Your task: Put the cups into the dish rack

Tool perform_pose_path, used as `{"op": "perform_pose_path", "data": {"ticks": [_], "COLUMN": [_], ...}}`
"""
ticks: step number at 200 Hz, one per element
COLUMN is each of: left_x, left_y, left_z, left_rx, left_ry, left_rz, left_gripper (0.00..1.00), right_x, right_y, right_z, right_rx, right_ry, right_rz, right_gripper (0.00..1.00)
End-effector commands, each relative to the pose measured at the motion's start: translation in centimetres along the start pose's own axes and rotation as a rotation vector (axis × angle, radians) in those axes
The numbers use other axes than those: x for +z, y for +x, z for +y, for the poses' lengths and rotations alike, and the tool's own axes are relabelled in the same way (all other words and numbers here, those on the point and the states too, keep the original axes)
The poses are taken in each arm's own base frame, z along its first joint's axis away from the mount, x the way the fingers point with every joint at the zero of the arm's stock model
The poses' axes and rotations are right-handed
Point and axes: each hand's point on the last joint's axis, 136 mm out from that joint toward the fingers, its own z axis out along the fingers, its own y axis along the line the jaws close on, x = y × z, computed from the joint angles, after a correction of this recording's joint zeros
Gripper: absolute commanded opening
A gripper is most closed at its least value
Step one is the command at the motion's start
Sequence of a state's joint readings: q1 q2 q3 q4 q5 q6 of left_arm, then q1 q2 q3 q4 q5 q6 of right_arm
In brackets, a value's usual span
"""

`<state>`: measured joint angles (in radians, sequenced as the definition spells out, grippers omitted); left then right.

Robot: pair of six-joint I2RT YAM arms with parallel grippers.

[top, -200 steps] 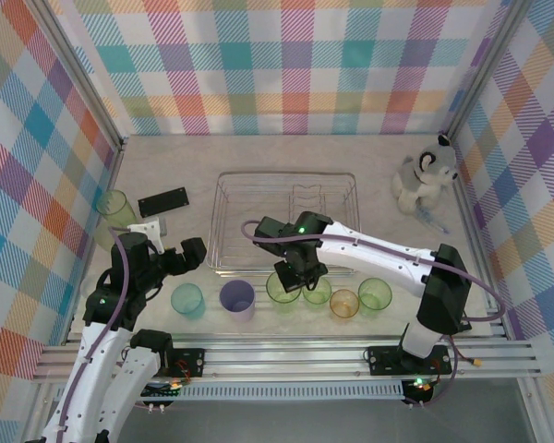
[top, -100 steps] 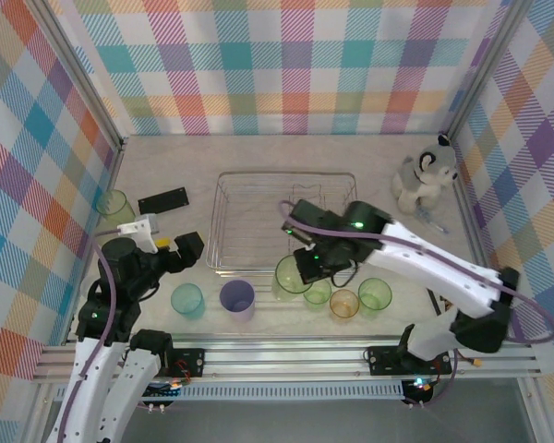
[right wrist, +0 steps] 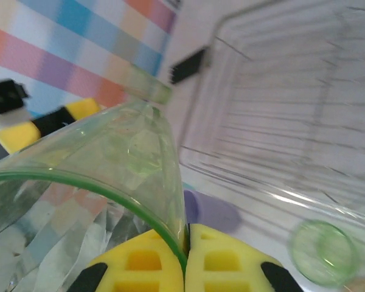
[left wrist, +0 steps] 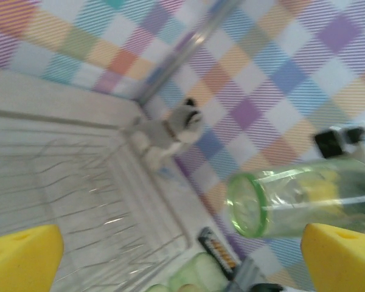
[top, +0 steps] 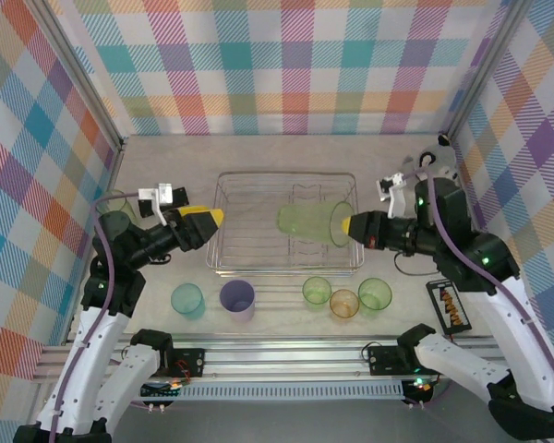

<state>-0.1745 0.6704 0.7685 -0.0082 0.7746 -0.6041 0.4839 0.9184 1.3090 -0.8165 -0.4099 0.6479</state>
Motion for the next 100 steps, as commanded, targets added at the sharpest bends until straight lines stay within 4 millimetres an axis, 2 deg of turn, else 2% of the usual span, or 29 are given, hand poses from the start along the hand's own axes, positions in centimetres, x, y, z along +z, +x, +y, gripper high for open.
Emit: {"op": "perform_pose_path", "data": {"ticks": [1, 26, 53, 76, 100], "left_x": [-1.1, -1.3, -0.6, 0.9, 2.6], "left_y": [-2.2, -4.2, -5.8, -5.7, -4.7], "left_z": [-7.2, -9.3, -9.9, -9.5, -8.6], "left_rx": [0.093, 0.029, -0.042, -0.06, -0.051], "left_ry": [0.306, 0.449, 0.538, 0.54, 0.491], "left_rz": [-0.051, -0.106, -0.108, -0.041, 0.035], "left_gripper": [1.0, 1.0, 1.0, 1.0, 1.0], "right_x": [0.4, 0.7, 1.1, 1.3, 1.8], "right_y": [-2.2, -3.4, -3.9, -4.3, -5.0], "right_z": [5.3, 6.5, 6.7, 6.8, 6.9], "right_rx": [-0.019, -0.003, -0.006, -0.016, -0.012], "right_ry": [-0.337, -0.446, -0.475, -0.488, -0.51], "right_rz": [0.027, 0.053, 0.084, 0.081, 0.088], "right_gripper": [0.0, 0.0, 0.0, 0.0, 0.0]}}
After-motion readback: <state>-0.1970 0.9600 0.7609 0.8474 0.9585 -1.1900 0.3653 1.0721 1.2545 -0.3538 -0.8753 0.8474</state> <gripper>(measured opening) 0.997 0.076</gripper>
